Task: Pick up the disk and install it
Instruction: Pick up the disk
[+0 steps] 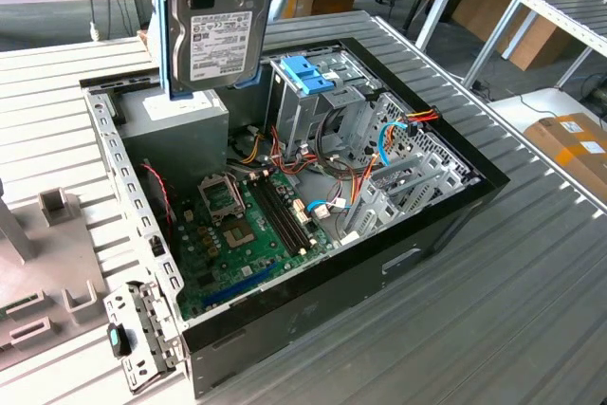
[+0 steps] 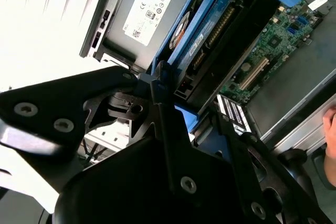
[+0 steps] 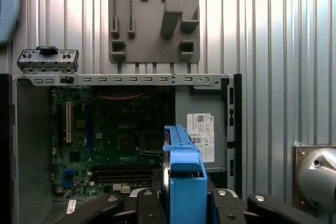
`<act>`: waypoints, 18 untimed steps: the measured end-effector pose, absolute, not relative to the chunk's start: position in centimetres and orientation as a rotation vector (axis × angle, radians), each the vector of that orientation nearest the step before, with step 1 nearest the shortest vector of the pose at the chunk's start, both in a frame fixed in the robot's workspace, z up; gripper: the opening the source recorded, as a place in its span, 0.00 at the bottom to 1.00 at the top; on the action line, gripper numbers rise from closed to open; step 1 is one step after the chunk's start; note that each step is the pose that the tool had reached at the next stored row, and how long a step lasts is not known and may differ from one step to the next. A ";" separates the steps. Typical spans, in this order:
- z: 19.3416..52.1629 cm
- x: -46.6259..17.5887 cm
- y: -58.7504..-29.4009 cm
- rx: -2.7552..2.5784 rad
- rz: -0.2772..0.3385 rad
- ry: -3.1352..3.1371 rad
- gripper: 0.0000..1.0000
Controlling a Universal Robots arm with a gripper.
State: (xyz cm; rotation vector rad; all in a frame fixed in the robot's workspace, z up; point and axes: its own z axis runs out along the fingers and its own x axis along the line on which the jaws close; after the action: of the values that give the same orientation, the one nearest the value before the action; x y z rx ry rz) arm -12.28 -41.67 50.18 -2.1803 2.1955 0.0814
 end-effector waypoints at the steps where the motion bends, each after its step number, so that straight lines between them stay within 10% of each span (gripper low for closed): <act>1: 50.2 -12.2 -41.7 -2.180 0.081 2.196 0.37; 18: 48.8 -12.0 -43.8 -2.180 0.081 2.196 0.37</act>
State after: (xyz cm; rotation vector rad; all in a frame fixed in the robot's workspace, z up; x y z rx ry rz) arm -11.99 -43.83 48.83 -2.1804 2.1955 0.0814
